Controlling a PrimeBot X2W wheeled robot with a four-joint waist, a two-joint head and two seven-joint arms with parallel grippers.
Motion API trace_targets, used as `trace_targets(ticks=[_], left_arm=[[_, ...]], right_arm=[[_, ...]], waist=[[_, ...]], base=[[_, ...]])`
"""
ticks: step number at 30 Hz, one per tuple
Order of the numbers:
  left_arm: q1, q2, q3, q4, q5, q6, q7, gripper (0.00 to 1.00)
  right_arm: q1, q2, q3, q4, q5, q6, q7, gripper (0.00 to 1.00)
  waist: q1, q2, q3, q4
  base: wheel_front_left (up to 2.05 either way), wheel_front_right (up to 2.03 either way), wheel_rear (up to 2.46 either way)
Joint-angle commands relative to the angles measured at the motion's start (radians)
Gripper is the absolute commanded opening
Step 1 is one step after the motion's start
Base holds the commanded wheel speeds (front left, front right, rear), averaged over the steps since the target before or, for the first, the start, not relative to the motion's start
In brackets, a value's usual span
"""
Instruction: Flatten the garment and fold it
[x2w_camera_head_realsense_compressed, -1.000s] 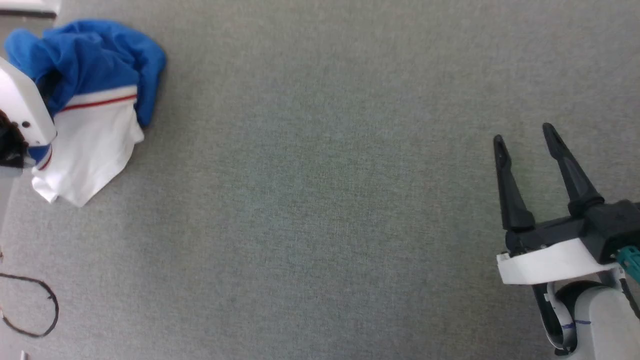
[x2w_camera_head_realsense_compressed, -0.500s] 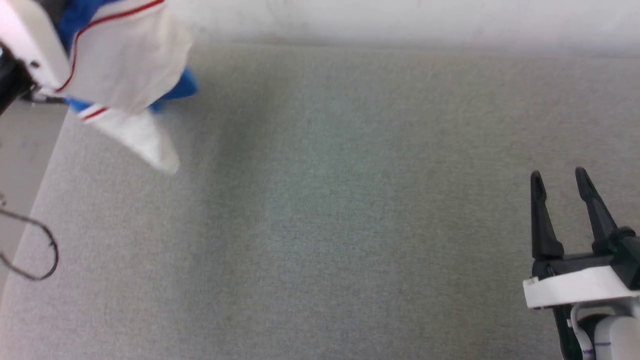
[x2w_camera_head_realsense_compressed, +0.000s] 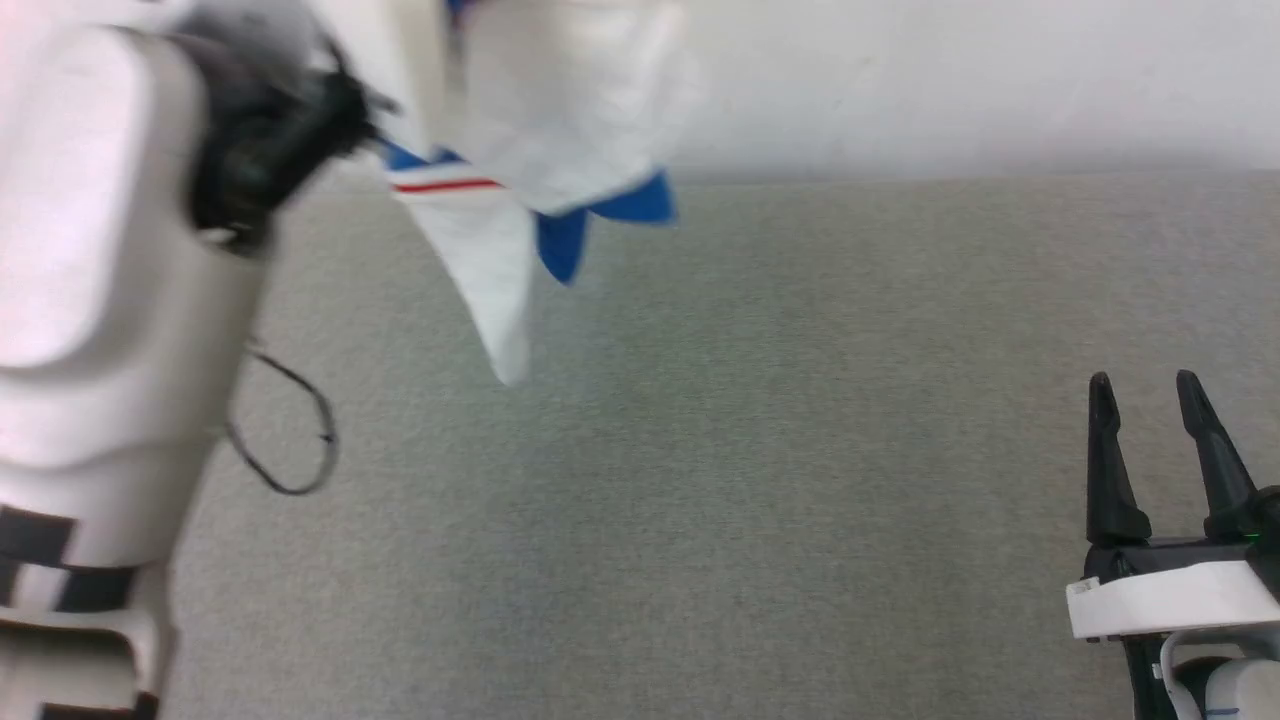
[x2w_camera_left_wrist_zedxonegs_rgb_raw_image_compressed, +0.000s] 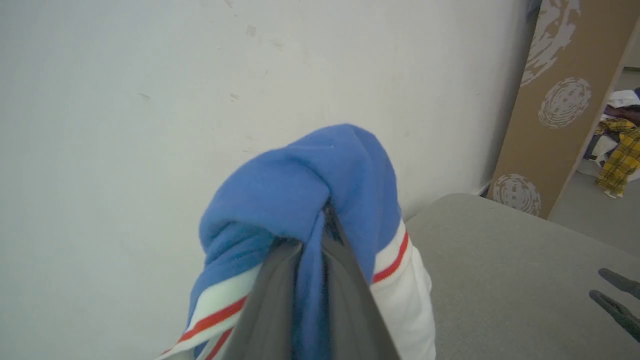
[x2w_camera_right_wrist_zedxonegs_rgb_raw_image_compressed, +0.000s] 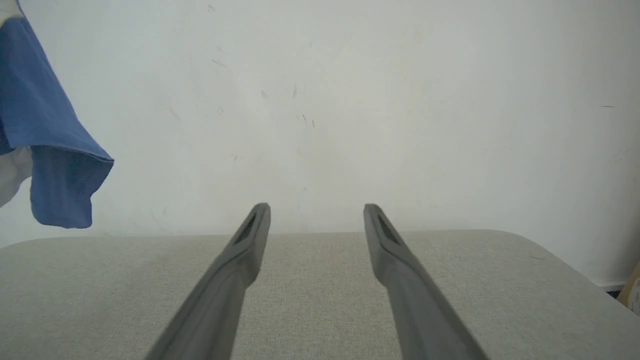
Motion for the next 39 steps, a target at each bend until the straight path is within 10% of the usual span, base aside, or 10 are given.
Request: trace_targets(ticks=[1, 17, 33, 35, 37, 39], left_arm=[[-0.013, -0.016, -0.018, -0.012, 0.008, -0.004, -0.007, 0.00], [0.208, -0.186, -0.225, -0.045, 0.066, 0.068, -0.069, 0.00], [0.491, -0.339, -0.340, 0.348, 0.049, 0.156, -0.238, 0.00], [0.495, -0.347, -0.342, 0.373, 0.030, 0.148, -0.255, 0.29], [0.486, -0.353, -0.337, 0.375, 0.010, 0.142, -0.280, 1.00], [0.469, -0.356, -0.330, 0.358, -0.004, 0.136, -0.310, 1.00]], right_arm=[[0.002, 0.001, -0.001, -0.001, 0.002, -0.001, -0.005, 1.00], [0.008, 0.001, -0.050, -0.023, 0.001, -0.001, -0.002, 1.00], [0.006, 0.001, -0.050, -0.019, 0.000, -0.001, 0.012, 1.00], [0.004, 0.001, -0.048, -0.022, 0.001, -0.001, 0.014, 1.00], [0.001, 0.001, -0.055, -0.019, 0.001, -0.001, 0.012, 1.00], [0.002, 0.001, -0.059, -0.017, 0.001, -0.001, 0.011, 1.00]], waist=[[0.0001, 0.0000, -0.020, -0.038], [0.0001, 0.0000, -0.001, -0.162], [0.0001, 0.0000, -0.002, -0.105], [0.0001, 0.0000, 0.001, -0.098], [0.0001, 0.0000, 0.004, -0.087], [0.0001, 0.0000, 0.005, -0.077]], base=[[0.00, 0.00, 0.00], [0.00, 0.00, 0.00], [0.00, 0.00, 0.00], [0.00, 0.00, 0.00], [0.00, 0.00, 0.00], [0.00, 0.00, 0.00]])
